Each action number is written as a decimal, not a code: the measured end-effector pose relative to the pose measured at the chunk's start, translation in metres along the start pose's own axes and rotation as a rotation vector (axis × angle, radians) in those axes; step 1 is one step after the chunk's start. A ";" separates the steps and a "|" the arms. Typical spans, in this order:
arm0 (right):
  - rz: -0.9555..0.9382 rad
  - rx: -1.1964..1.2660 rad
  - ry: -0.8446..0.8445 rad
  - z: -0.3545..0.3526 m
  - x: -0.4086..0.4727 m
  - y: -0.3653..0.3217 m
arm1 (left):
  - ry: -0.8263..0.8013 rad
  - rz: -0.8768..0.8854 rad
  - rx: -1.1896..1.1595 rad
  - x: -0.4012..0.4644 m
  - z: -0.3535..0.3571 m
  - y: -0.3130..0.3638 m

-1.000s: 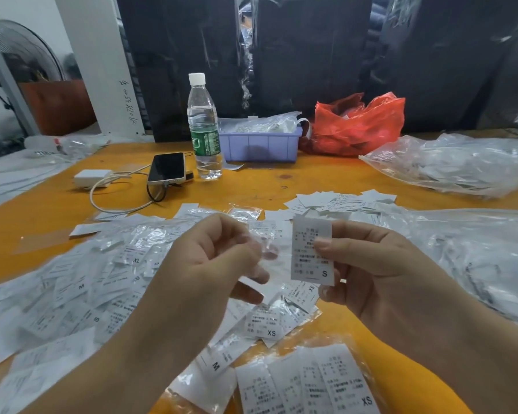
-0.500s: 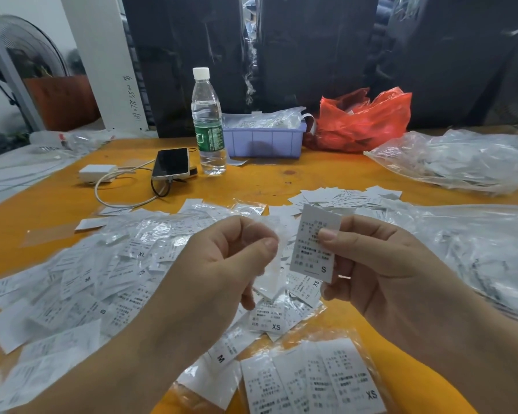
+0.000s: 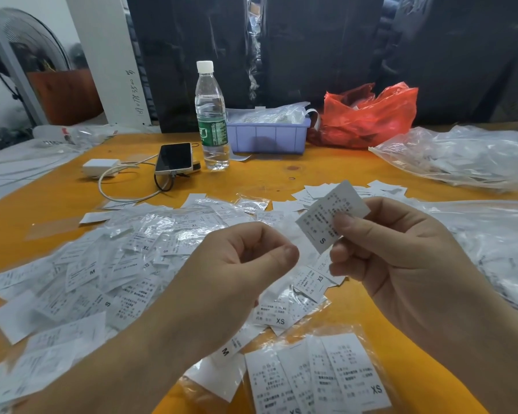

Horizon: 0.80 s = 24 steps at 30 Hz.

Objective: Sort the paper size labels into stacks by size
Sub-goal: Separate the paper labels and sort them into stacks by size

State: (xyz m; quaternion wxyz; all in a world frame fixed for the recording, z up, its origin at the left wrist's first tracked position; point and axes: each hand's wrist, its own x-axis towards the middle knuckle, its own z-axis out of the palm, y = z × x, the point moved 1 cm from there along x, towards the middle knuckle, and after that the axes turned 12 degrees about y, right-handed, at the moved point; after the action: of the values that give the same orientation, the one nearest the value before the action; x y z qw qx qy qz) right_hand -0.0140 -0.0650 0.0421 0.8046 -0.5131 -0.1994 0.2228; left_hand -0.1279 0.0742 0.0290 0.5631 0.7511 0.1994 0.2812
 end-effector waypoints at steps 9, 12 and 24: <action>0.006 0.047 -0.050 0.002 -0.003 0.001 | -0.033 0.028 -0.014 -0.001 0.003 0.003; 0.021 0.015 -0.059 0.001 -0.004 0.001 | -0.034 0.029 0.001 0.000 0.003 0.000; 0.052 -0.250 -0.117 -0.004 -0.001 0.009 | -0.051 0.079 0.029 -0.001 0.001 0.002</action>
State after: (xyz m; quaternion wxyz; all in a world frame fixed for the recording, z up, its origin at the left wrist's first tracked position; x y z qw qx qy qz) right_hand -0.0136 -0.0652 0.0327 0.7153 -0.6005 -0.2590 0.2463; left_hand -0.1280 0.0725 0.0311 0.5455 0.7735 0.1591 0.2809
